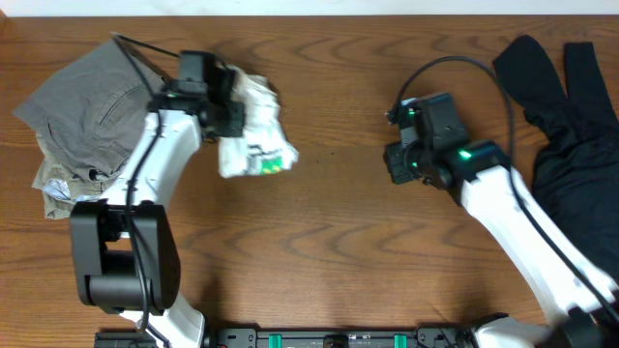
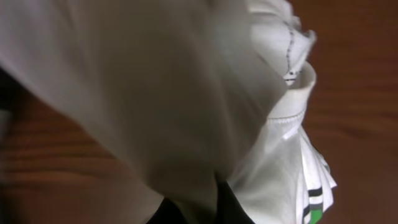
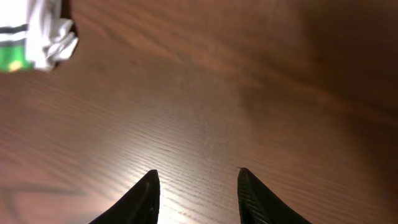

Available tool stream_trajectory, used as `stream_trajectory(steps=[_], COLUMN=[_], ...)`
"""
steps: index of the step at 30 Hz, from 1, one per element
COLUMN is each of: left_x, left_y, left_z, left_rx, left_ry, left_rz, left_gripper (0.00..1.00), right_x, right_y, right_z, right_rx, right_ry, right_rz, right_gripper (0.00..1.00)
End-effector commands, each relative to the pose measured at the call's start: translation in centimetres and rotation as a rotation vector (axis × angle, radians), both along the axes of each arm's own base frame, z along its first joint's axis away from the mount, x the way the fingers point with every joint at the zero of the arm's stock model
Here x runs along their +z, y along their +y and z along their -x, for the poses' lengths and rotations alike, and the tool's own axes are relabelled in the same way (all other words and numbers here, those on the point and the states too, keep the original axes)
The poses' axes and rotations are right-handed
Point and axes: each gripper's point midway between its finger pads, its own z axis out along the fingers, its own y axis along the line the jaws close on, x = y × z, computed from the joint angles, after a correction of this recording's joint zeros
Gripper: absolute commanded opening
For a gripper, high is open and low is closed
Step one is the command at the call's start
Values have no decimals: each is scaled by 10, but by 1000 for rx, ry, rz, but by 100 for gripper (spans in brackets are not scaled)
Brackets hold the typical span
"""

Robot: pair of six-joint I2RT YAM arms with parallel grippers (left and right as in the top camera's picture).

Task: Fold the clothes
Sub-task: 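Carry the folded shirt left with the left gripper onto the grey trousers, then lower the shirt onto the trousers stack and press it flat with left gripper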

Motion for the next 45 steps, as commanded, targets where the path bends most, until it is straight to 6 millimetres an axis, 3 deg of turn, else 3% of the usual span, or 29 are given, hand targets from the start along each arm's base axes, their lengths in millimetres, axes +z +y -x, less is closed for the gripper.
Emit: stream_trajectory(steps=[1,5,16,26,33,45], left_x=[27,48,123,133,139,139], left_y=[53,83,154,219,231,244], left_z=[-19,-33,-62,-54,-53,-49], left_rx=[55,106,258,431,502,576], left_ry=[-88,-149,-344,-402,-446,-454], left_rz=[-185,-204,-231,-188,-23,-1], left_gripper=[6,6,6,6,6,6], right_x=[29,40,30,29,29,29], right_y=[-7,-9,-14,-14,-14,-14], right_z=[4,11,23,24,24,24], right_rx=[-2,-2,-2,-2,-5,-5], right_ry=[-72,-88,-28,-20,-21,-20], right_rz=[-1,-8,14,17,15,15], right_gripper=[41,42,42,42,43,43])
